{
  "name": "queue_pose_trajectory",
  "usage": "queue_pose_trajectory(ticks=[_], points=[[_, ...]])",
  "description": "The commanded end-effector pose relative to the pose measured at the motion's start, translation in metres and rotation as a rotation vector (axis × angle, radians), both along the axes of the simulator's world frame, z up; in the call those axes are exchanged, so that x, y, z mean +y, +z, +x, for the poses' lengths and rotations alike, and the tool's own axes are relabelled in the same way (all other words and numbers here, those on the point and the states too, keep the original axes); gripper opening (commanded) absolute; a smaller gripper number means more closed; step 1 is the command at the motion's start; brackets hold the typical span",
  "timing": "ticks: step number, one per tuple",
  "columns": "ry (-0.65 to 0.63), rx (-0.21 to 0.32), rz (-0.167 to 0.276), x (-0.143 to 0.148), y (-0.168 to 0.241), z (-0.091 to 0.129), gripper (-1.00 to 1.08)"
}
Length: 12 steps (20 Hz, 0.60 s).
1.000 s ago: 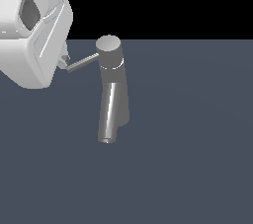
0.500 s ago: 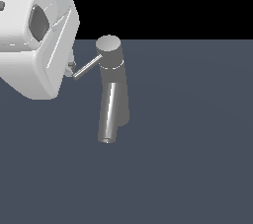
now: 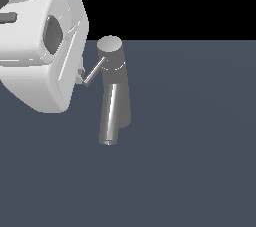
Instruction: Turn on the faucet by rotating a designated handle.
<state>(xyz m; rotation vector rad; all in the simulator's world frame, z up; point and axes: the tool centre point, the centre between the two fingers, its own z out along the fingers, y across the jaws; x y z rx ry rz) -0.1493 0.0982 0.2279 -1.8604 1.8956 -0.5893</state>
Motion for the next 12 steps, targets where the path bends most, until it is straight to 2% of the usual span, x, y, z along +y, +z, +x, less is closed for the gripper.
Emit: queue_pose_trajectory(ticks=[1, 2, 12], points=[[-0.022, 0.010, 0.001, -0.012, -0.006, -0.004, -1.00], [-0.003, -0.001, 0.000, -0.002, 0.000, 0.000, -1.00], [-0.008, 0.002, 0.000, -0.023, -0.003, -0.003, -1.00]])
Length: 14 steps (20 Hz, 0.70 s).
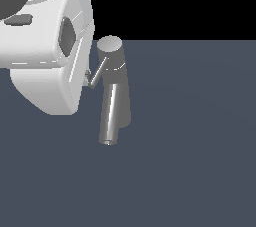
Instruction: Turn on the faucet by rotating a designated handle.
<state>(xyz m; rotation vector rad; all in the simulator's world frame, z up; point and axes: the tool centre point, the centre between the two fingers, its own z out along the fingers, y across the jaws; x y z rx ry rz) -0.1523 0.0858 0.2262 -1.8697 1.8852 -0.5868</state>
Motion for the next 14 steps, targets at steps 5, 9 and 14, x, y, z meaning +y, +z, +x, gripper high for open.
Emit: queue_pose_trajectory(ticks=[5, 9, 14], points=[[-0.020, 0.003, 0.001, -0.020, -0.002, -0.002, -1.00], [-0.022, 0.004, 0.001, -0.028, -0.003, -0.003, -1.00], [-0.024, 0.006, 0.001, -0.038, -0.004, -0.005, -1.00]])
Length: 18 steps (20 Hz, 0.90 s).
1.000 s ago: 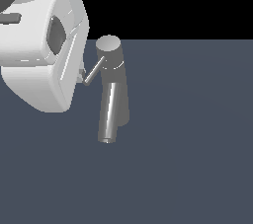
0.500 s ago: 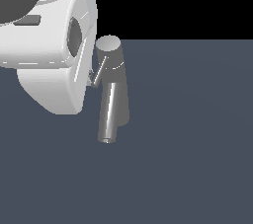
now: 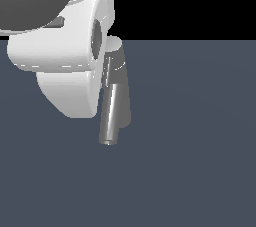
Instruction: Turn on the faucet by rotating a designated handle.
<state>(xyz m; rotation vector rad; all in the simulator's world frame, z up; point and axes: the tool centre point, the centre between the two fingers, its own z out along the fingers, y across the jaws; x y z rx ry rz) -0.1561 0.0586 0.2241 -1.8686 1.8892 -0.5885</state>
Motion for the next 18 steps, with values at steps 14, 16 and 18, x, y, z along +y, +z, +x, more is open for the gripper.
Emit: queue_pose_trajectory(ticks=[14, 16, 18], points=[[-0.027, 0.008, 0.003, -0.039, -0.005, -0.005, -1.00], [-0.028, 0.009, 0.003, -0.043, -0.006, -0.006, -1.00], [0.005, -0.003, -0.003, -0.029, -0.001, -0.002, -1.00]])
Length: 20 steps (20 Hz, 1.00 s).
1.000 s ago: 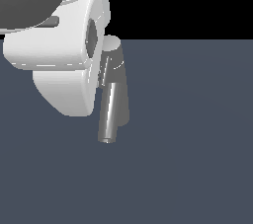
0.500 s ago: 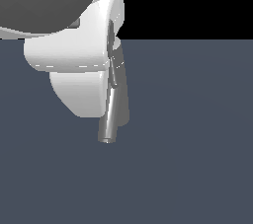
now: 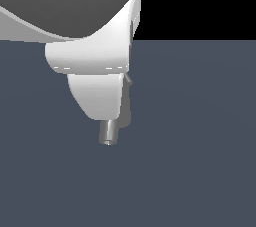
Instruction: Turn on the faucet by rotating a designated handle.
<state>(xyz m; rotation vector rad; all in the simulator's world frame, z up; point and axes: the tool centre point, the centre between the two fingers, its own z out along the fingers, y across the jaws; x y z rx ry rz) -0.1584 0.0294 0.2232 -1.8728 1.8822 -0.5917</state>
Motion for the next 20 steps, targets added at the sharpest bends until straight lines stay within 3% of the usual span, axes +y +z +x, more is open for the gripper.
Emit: queue_pose_trajectory(ticks=[1, 20], points=[[-0.001, 0.000, 0.000, -0.003, 0.001, 0.001, -1.00], [-0.026, 0.009, 0.004, -0.056, 0.017, 0.026, -1.00]])
